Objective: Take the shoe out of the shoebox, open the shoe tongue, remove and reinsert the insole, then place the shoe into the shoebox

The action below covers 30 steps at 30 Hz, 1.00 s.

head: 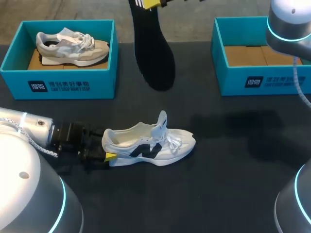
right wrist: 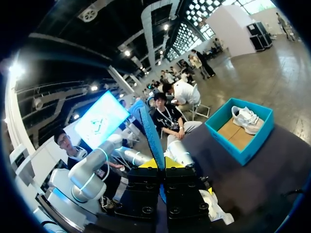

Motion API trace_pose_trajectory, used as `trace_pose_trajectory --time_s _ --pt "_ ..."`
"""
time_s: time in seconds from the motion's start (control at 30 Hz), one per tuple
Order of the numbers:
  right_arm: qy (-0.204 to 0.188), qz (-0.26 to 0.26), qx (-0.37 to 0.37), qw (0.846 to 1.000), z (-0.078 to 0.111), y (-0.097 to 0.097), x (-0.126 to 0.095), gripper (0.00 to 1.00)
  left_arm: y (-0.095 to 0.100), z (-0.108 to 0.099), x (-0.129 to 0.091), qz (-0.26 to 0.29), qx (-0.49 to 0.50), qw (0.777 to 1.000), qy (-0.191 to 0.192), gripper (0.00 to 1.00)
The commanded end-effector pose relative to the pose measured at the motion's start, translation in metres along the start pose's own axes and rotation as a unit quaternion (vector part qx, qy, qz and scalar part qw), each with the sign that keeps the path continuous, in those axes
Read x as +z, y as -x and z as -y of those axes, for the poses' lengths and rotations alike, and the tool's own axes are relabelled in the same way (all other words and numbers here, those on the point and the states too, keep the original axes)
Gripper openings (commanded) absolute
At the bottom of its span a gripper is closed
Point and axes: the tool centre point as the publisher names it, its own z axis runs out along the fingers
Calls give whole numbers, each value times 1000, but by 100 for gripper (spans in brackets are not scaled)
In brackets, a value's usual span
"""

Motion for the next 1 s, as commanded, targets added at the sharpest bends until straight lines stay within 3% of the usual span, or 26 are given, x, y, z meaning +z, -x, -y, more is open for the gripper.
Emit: trace_pose_trajectory --time_s 0.03,0.37,0.67,1.0 --pt "6 14 16 1000 18 -14 -26 0 2 -3 2 -1 0 1000 1 0" --pt "14 40 42 998 51 -45 -48 0 2 -3 2 -1 0 1000 1 0" --pt "51 57 70 995 67 -70 -57 0 2 -3 2 -1 0 1000 1 0" --pt "52 64 85 993 87 -92 -64 0 2 -3 2 -1 0 1000 1 0"
